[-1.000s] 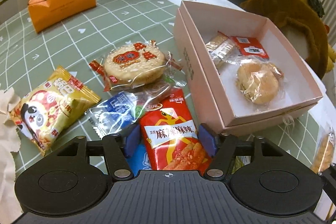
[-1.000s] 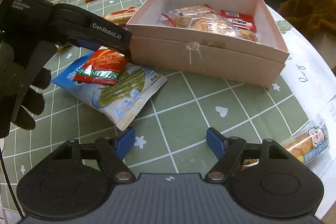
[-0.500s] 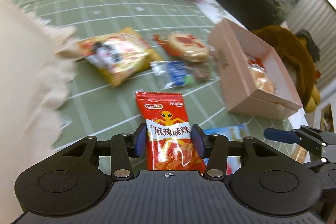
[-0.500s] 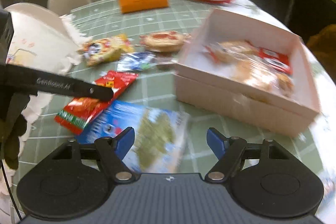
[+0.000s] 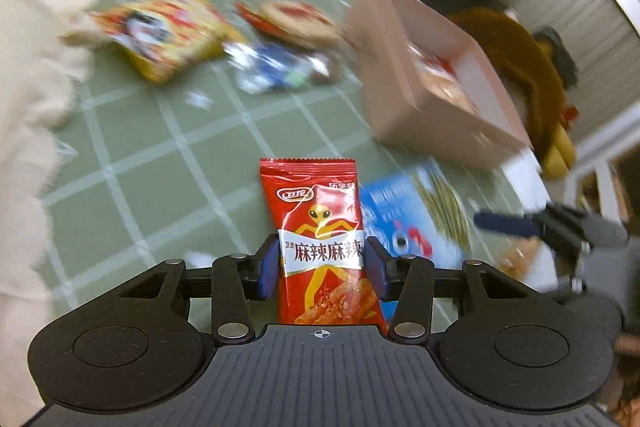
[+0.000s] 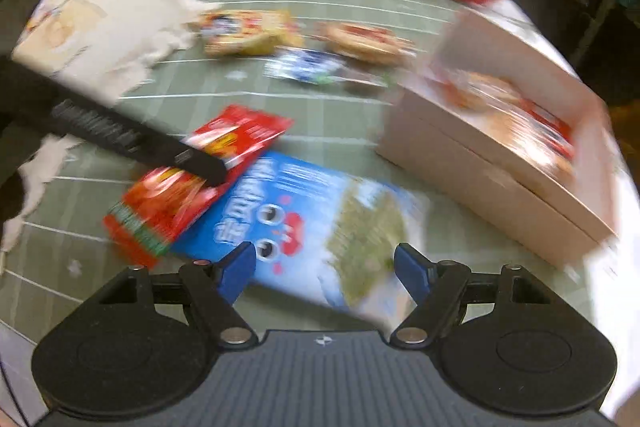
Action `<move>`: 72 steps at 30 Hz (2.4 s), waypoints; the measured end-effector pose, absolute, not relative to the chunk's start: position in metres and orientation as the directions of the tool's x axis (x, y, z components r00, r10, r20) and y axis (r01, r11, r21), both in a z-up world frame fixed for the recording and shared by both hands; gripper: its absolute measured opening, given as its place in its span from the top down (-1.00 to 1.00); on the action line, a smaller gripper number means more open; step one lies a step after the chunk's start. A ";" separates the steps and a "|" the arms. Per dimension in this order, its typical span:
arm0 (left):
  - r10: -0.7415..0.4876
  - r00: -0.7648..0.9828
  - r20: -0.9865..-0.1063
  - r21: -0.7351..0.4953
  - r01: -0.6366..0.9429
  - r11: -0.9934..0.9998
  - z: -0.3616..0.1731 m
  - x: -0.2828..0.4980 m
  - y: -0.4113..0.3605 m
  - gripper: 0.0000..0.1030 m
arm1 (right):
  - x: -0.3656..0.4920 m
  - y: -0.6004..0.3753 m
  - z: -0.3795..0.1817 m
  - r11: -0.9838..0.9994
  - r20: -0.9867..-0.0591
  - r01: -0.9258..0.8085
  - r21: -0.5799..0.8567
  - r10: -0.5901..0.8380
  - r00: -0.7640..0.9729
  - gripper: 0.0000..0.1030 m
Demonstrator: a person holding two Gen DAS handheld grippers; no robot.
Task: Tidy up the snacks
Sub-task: 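Lift the red spicy-strip bag with left while right grasps the blue seaweed bag, then hold the red spicy-strip bag with left while right lifts the blue seaweed bag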
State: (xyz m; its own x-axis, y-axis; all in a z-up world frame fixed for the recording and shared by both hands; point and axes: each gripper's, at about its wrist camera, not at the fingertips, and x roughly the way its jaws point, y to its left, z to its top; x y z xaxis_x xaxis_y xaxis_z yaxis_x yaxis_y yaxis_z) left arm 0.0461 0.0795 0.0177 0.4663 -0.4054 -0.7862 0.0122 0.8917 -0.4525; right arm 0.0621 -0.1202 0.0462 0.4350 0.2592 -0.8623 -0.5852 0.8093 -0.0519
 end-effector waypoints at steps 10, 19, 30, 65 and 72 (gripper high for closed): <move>-0.360 0.525 -0.771 -0.406 0.030 0.913 0.035 0.045 0.058 0.02 | 0.081 -0.176 0.041 0.913 -0.867 -0.244 0.325 0.391 0.308 -0.49; -0.289 0.535 -0.794 -0.404 -0.108 0.908 0.023 0.044 0.091 0.02 | 0.102 -0.132 0.031 0.973 -0.896 -0.116 0.200 0.230 0.379 -0.92; -0.294 0.537 -0.790 -0.414 -0.115 0.903 0.020 0.038 0.093 0.02 | 0.113 -0.112 0.021 0.998 -0.899 -0.026 0.066 0.070 0.432 -1.00; -0.485 0.435 -0.759 -0.514 0.059 0.856 0.012 0.042 0.019 0.03 | 0.100 -0.210 0.024 0.867 -0.852 0.137 0.479 0.422 0.309 -0.65; -0.311 0.485 -0.817 -0.342 0.027 0.939 0.020 0.018 0.021 0.03 | 0.120 -0.168 0.017 0.960 -0.907 0.044 0.277 0.246 0.341 -0.75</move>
